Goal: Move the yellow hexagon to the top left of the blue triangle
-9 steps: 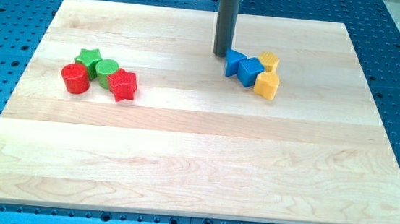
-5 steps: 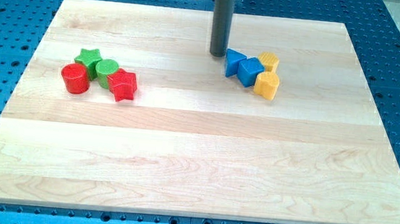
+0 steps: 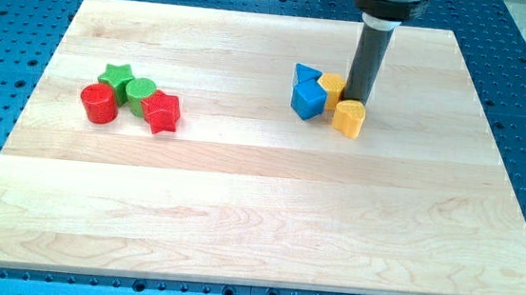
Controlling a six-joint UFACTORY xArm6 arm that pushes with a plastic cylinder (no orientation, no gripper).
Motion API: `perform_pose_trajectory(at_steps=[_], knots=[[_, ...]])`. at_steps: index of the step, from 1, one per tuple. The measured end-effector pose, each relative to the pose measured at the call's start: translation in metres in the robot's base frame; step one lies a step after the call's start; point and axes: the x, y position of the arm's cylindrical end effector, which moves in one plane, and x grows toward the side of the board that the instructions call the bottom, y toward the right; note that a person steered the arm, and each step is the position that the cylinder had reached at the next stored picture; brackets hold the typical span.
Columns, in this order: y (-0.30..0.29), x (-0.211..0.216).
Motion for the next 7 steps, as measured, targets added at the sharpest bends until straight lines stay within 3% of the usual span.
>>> perform_pose_trajectory(at_steps=[2, 3, 6, 7], knots=[[-0.07, -0.015], [-0.061, -0.014], [-0.083, -0.08], [-0.132, -0.102]])
